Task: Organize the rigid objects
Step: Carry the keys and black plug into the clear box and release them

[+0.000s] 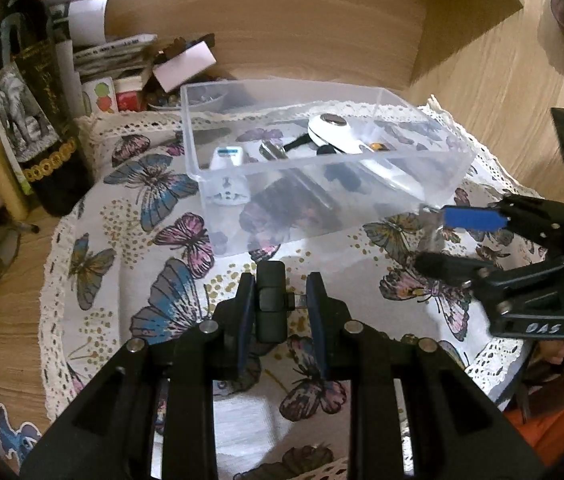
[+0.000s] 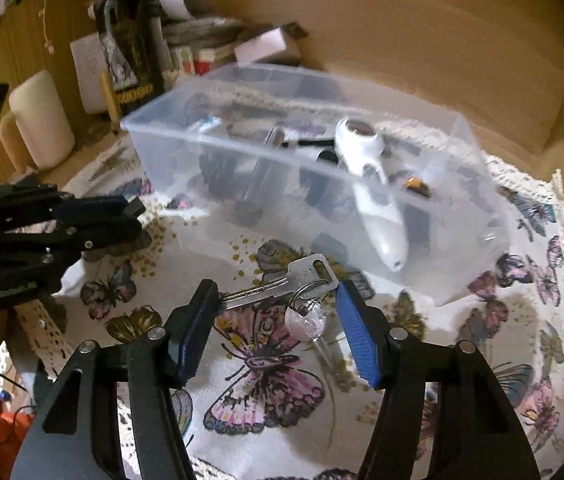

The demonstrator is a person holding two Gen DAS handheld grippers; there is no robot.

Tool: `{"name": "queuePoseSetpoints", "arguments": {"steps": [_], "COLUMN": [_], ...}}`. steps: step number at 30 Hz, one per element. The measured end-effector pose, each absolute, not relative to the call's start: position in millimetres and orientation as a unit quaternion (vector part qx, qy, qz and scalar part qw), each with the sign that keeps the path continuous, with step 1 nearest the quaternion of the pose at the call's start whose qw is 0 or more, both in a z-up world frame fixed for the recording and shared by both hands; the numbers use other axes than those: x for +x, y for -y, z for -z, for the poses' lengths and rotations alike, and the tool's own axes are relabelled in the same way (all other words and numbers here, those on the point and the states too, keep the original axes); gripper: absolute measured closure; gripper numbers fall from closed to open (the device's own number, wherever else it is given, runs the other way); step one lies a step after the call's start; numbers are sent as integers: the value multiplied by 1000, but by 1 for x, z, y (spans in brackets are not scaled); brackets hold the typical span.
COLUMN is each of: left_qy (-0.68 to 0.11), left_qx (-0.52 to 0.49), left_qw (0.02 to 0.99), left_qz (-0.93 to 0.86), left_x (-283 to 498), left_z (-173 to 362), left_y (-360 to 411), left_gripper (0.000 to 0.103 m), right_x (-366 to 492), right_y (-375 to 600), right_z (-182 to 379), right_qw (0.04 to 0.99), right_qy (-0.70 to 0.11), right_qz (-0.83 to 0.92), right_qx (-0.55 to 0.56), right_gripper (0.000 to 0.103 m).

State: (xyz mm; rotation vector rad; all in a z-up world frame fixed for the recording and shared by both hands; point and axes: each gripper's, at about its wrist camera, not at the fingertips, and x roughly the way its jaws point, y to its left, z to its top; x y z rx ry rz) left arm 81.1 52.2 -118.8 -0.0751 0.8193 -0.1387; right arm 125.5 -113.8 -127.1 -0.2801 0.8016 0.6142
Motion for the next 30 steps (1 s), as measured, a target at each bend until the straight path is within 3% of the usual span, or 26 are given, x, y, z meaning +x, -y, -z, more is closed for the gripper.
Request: {"name": "queuePoseSetpoints", "arguments": {"steps": [20, 30], "left_qy": [-311, -313], "left_qx": [-25, -23], "left_qw": [948, 948], "left_qz": [56, 54], "left_x": [91, 129], "left_z": [49, 43], "left_y": [-45, -38], "left_gripper": [78, 78], "right_x": [113, 138], "right_y": [148, 134], "right_z": [35, 25], "right_qw": [927, 932], "right_qy": [-245, -221], "right_qz": [-273, -274], "right_qx": [-84, -85], "right_gripper": [45, 45]}}
